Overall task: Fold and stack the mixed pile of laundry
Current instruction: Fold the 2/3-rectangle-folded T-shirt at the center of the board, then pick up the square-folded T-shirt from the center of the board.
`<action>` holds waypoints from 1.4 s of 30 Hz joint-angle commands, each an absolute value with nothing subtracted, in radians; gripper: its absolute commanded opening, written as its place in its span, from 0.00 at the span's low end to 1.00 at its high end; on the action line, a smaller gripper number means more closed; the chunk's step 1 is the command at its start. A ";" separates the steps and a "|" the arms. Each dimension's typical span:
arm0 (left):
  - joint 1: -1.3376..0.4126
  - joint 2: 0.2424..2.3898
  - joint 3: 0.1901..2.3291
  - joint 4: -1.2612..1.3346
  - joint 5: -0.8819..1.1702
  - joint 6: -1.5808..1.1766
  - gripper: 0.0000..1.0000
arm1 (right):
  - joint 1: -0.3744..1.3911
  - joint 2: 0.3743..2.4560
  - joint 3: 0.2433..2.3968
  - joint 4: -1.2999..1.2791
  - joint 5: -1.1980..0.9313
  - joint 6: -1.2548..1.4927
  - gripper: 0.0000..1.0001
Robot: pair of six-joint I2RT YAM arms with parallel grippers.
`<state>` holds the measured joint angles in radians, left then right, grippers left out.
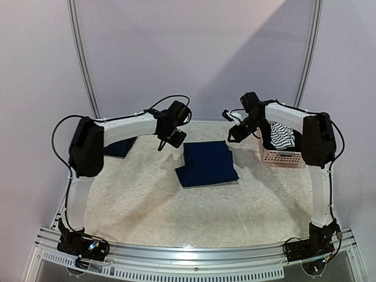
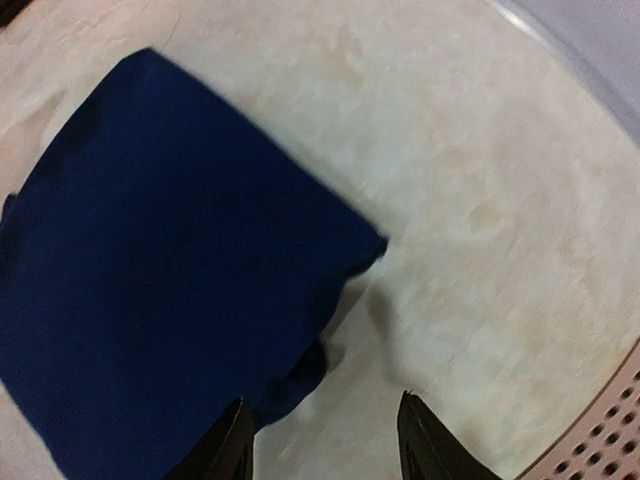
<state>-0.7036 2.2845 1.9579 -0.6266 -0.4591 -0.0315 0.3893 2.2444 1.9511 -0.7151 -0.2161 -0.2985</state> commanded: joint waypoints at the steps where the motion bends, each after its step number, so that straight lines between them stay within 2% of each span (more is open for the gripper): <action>1: -0.726 1.990 1.679 -0.508 -0.370 -0.264 0.50 | 0.385 1.995 1.734 -0.683 -0.421 -0.248 0.49; 4: -0.721 1.903 1.502 -0.449 -0.260 -0.362 0.51 | 0.392 1.945 1.622 -0.649 -0.547 -0.234 0.49; 7: -0.700 1.887 1.399 -0.415 -0.120 -0.467 0.52 | 0.401 1.963 1.568 -0.635 -0.581 -0.241 0.49; 15: -0.621 1.923 1.207 -0.161 0.207 -0.728 0.55 | 0.403 2.099 1.605 -0.624 -0.628 -0.224 0.46; 20: -0.614 1.989 1.239 -0.163 0.269 -0.782 0.66 | 0.402 2.174 1.623 -0.647 -0.604 -0.223 0.45; 22: -0.615 2.015 1.263 -0.218 0.270 -0.789 0.66 | 0.403 2.195 1.622 -0.654 -0.584 -0.228 0.44; 31: -0.612 2.085 1.196 0.033 0.406 -0.946 0.68 | 0.400 2.260 1.636 -0.669 -0.547 -0.210 0.44; 38: -0.612 2.184 1.287 0.018 0.420 -0.962 0.69 | 0.400 2.275 1.642 -0.684 -0.544 -0.197 0.44; 42: -0.612 2.256 1.356 0.048 0.443 -0.983 0.65 | 0.400 2.277 1.643 -0.686 -0.546 -0.198 0.44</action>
<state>-0.6186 2.1574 1.3163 0.0669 0.4309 -0.9550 0.4026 2.2311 1.6360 -0.6544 -0.5785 -0.2092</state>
